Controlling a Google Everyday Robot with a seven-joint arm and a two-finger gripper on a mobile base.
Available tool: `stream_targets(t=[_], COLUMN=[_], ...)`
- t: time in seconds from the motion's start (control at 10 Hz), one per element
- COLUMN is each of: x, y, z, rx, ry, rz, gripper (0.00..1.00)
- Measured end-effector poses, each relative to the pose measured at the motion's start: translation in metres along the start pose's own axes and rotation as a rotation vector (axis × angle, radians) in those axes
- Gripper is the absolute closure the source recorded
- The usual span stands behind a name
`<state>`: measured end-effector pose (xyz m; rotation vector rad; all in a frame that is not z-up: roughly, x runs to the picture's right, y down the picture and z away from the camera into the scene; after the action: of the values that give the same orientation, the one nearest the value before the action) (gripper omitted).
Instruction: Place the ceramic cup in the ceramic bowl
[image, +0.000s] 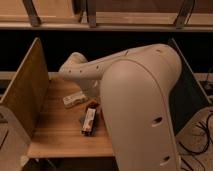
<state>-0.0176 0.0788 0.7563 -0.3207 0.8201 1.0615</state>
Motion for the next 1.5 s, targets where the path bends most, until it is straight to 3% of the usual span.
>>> stream_targets(t=[0.2, 0.4, 0.6, 0.9, 1.1, 1.3, 1.5], x=[0.014, 0.025, 0.032, 0.027, 0.018, 0.006, -0.006], y=[0.02, 0.019, 0.001, -0.027, -0.032, -0.024, -0.021], z=[0.014, 0.03, 0.045, 0.061, 0.072, 0.084, 0.088], rx=[-0.045, -0.051, -0.037, -0.029, -0.068, -0.145, -0.193], ry=[0.04, 0.065, 0.064, 0.017, -0.022, -0.06, -0.095], rz=[0.049, 0.102, 0.155, 0.185, 0.16, 0.105, 0.056], gripper=[1.0, 1.0, 1.0, 1.0, 0.99, 0.83, 0.67])
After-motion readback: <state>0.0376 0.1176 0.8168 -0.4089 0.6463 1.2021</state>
